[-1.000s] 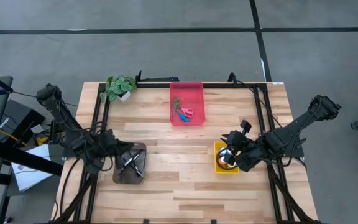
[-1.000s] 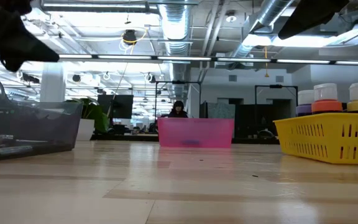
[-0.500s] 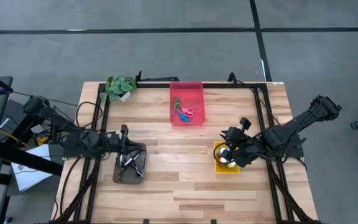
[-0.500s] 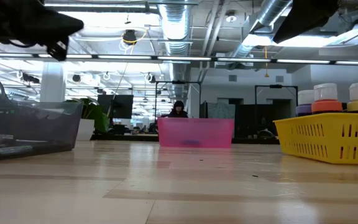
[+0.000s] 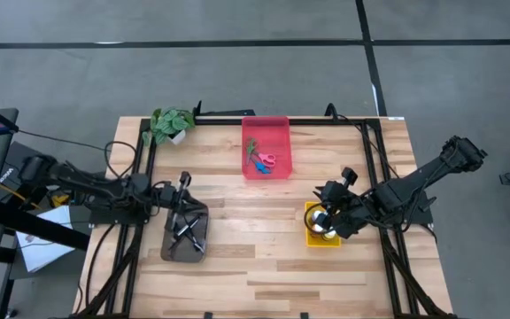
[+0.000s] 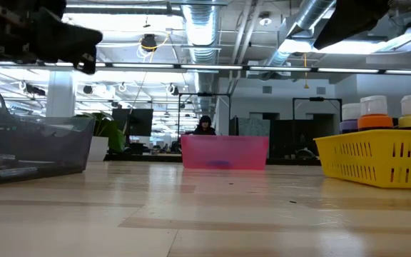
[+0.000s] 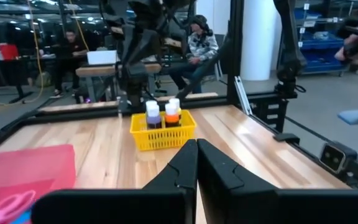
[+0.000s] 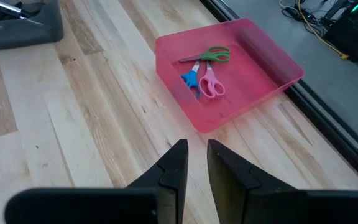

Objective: Pick & Place Paint Supplies
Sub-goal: Return to Home Position

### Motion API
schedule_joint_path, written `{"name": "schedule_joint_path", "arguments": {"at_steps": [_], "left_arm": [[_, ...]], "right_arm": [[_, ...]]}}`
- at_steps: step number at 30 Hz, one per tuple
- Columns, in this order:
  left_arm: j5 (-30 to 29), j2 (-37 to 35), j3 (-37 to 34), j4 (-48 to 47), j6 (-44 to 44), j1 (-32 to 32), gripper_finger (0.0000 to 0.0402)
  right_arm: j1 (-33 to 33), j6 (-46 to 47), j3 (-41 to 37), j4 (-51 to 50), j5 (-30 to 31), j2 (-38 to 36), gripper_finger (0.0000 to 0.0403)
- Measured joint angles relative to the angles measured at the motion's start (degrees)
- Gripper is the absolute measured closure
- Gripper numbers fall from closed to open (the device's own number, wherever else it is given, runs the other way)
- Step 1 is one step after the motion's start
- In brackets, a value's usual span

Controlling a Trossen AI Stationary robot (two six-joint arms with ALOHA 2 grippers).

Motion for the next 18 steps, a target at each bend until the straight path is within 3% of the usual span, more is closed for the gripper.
{"name": "schedule_joint_path", "arguments": {"at_steps": [7,12,18], "left_arm": [[-0.7,-2.4,-3.2,1.5,0.3,1.2,0.0401],[-0.7,-6.3,-3.2,-4.3,1.6,4.2,0.0401],[2.1,-17.0,-3.2,-15.5,1.4,7.5,0.0402]], "right_arm": [[-0.1,0.0,-1.2,0.5,0.0,0.0,0.0346],[-0.9,0.0,-1.3,0.3,0.0,0.0,0.0346],[-0.8,0.2,-1.3,0.3,0.0,0.0,0.0346]]}}
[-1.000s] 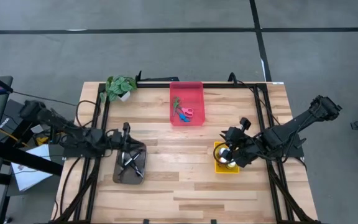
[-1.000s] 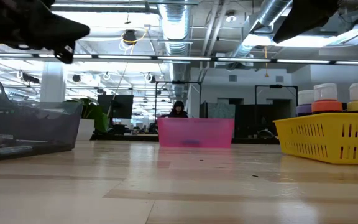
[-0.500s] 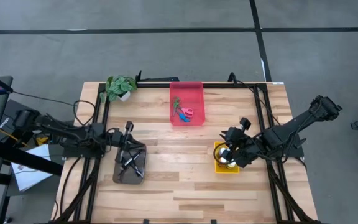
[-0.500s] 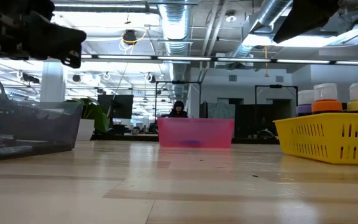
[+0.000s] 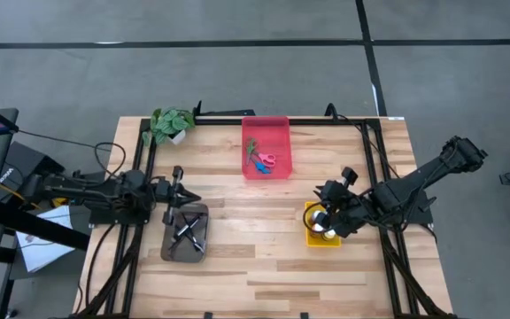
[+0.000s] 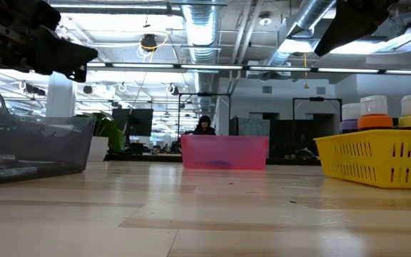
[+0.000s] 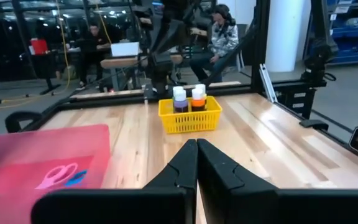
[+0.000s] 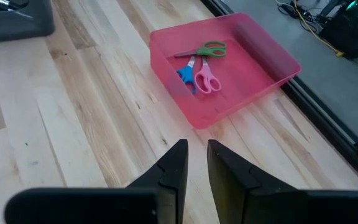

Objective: Pick & Place Paint Supplies
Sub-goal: Return to Home Position

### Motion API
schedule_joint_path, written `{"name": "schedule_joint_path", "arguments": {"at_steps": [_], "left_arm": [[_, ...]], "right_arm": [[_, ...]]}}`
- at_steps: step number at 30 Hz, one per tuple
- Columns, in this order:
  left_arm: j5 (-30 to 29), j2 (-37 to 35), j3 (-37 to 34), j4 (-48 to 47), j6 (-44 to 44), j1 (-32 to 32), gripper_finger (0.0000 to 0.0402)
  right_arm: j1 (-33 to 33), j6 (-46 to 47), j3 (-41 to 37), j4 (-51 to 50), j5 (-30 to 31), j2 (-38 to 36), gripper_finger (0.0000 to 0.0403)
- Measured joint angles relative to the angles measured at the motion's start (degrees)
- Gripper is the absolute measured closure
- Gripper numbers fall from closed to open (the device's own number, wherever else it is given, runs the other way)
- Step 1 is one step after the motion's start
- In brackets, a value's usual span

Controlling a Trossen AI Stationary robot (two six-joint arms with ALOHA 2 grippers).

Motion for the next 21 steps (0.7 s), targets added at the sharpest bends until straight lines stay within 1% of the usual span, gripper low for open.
{"name": "schedule_joint_path", "arguments": {"at_steps": [6,10,12,15,21], "left_arm": [[0.0,-12.4,0.0,-9.9,0.1,0.2,0.0402],[-1.7,-19.4,0.0,-17.3,-0.6,0.1,0.0402],[-2.1,-19.9,0.1,-17.7,-1.9,-0.3,0.0402],[-2.7,-18.5,0.1,-17.9,-2.9,-1.9,0.0402],[-7.1,-17.1,0.1,-18.1,-2.9,-6.6,0.0402]], "right_arm": [[0.2,0.9,0.0,-0.1,-0.4,0.0,0.0346],[0.2,1.8,0.0,-0.1,-0.7,0.0,0.0346],[0.2,1.8,0.0,-0.1,-0.7,0.0,0.0346],[0.2,1.8,0.0,0.4,-0.7,0.0,0.0346],[0.2,1.8,0.0,0.8,-1.1,0.0,0.0346]]}}
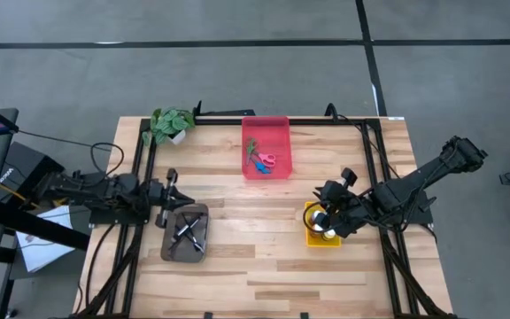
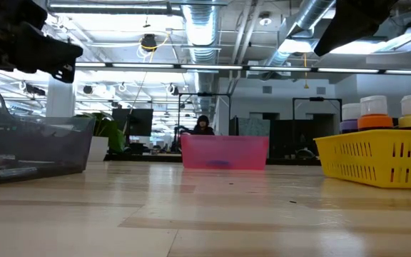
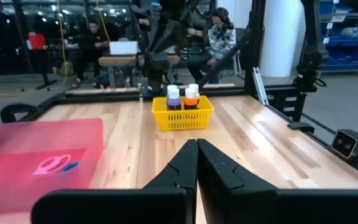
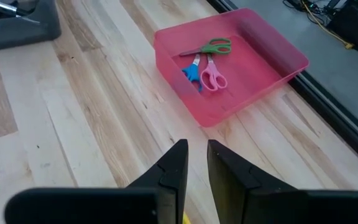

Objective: Pick & Place Paint Supplies
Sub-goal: Return to Home Position

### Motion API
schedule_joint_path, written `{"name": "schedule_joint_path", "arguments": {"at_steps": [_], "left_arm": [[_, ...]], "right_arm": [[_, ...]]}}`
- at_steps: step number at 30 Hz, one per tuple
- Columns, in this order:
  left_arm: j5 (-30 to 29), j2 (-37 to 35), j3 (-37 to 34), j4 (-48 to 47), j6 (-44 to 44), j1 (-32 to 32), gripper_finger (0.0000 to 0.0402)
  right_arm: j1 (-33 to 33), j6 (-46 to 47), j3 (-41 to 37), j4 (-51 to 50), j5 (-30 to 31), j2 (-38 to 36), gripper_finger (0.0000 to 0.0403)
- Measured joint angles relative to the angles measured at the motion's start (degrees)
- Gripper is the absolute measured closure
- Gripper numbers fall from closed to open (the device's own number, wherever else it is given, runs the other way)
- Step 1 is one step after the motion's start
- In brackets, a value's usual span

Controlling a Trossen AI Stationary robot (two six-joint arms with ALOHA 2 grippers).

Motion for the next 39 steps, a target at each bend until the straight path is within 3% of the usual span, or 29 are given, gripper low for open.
{"name": "schedule_joint_path", "arguments": {"at_steps": [9,13,16,20,23,27,33,39], "left_arm": [[-6.3,-0.2,-0.1,1.7,3.9,-1.9,0.0402],[-6.3,0.1,-0.1,1.8,-0.1,-1.9,0.04],[-6.3,0.1,-0.1,1.9,-1.3,-1.9,0.04],[-6.3,0.1,-0.1,2.0,-1.3,-1.9,0.04],[-6.3,0.1,-0.1,2.1,-1.3,-1.9,0.04],[-6.3,0.1,-0.1,2.1,-1.3,-1.9,0.04],[-6.3,0.3,-0.1,2.3,-1.3,-1.9,0.04],[-6.3,0.8,-0.1,2.7,-1.4,-1.9,0.04]], "right_arm": [[0.0,-0.6,0.0,0.1,-0.1,0.0,0.0346],[-0.3,-4.1,0.0,1.0,1.1,0.0,0.0348],[-1.5,-9.4,0.0,4.4,2.5,0.0,0.0357],[-4.5,-26.2,0.0,17.5,1.4,0.0,0.0391],[-8.6,-39.1,0.0,29.5,-7.3,0.0,0.0397],[-16.0,-49.4,0.0,42.1,-24.7,0.0,0.04],[-26.7,-52.6,0.0,55.9,-49.0,3.9,0.0401],[-33.8,-50.1,0.0,59.0,-60.1,10.3,0.0402]]}}
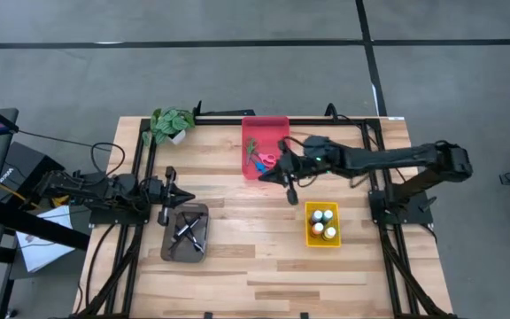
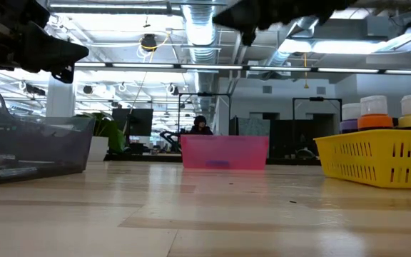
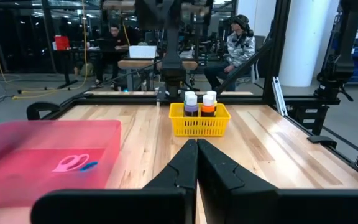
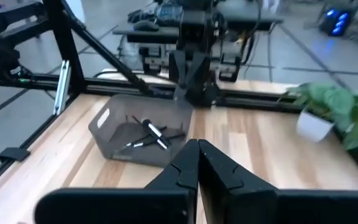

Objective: Pick & Place Paint Supplies
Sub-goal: Return to Home Position

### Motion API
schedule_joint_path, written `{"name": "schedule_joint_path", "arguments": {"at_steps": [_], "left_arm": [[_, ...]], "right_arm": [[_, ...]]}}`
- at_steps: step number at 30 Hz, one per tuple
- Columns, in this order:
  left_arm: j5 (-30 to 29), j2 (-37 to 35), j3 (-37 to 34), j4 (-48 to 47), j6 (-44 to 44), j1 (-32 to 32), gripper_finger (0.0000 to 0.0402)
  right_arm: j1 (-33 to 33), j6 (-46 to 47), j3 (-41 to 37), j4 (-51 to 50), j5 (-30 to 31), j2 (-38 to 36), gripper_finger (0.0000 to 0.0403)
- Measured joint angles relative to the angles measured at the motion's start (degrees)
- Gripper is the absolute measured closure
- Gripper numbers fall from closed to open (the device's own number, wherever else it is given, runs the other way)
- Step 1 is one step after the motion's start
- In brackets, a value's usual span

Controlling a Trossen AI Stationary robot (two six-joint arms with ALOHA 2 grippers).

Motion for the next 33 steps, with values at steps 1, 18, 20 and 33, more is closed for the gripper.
{"name": "schedule_joint_path", "arguments": {"at_steps": [1,18,20,33], "left_arm": [[0.0,0.0,0.0,0.0,0.0,0.0,0.04],[0.0,0.3,0.0,0.0,0.0,0.0,0.0401],[0.0,0.3,0.0,0.0,0.0,0.0,0.0401],[0.0,0.3,0.0,0.0,0.0,0.0,0.0401]], "right_arm": [[-0.8,0.0,0.0,0.4,-1.9,1.3,0.0402],[-4.0,-0.9,-5.9,22.6,-13.8,18.4,0.0403],[-3.4,-1.5,-10.5,30.3,-12.7,17.5,0.0403],[0.6,-0.8,-36.6,58.4,-5.2,10.2,0.0403]]}}
